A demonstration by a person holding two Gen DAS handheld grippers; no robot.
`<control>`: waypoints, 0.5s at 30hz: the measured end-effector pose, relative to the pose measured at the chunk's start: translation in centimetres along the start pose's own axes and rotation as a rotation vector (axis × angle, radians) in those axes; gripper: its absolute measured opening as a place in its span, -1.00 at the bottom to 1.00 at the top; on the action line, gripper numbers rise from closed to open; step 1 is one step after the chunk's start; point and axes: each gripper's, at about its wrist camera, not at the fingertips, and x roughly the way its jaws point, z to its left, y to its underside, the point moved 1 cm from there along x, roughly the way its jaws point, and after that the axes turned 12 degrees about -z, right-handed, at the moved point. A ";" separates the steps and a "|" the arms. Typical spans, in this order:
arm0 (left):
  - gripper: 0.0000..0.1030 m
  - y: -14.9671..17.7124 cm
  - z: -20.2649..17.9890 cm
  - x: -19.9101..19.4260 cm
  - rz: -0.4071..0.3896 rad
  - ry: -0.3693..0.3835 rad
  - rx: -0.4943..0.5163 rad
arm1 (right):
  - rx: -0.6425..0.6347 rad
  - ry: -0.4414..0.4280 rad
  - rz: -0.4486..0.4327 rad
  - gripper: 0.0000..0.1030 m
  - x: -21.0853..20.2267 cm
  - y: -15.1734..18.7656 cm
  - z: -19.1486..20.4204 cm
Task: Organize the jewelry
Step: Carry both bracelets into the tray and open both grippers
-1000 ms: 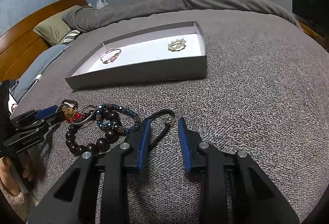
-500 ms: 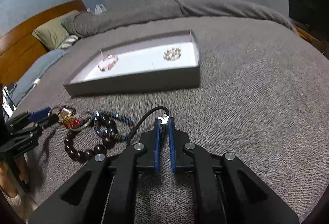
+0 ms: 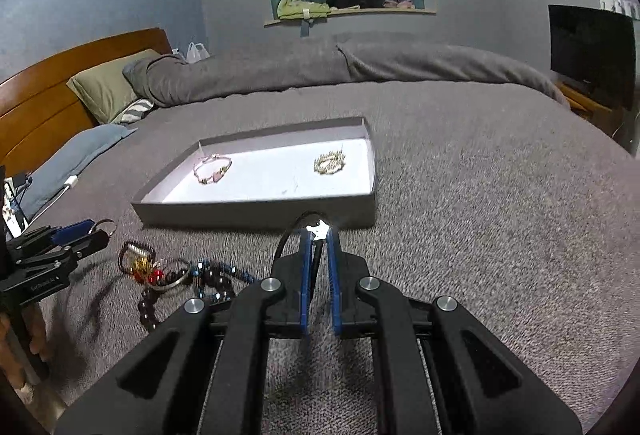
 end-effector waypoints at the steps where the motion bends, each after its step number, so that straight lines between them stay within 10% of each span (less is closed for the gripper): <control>1: -0.07 -0.8 -0.1 -0.2 -0.022 -0.008 0.007 | -0.002 0.003 -0.009 -0.85 0.1 -0.4 0.1; 15: -0.07 -8.9 0.7 4.3 -0.125 -0.009 -0.027 | 0.021 0.003 -0.159 -0.85 5.8 -8.8 1.4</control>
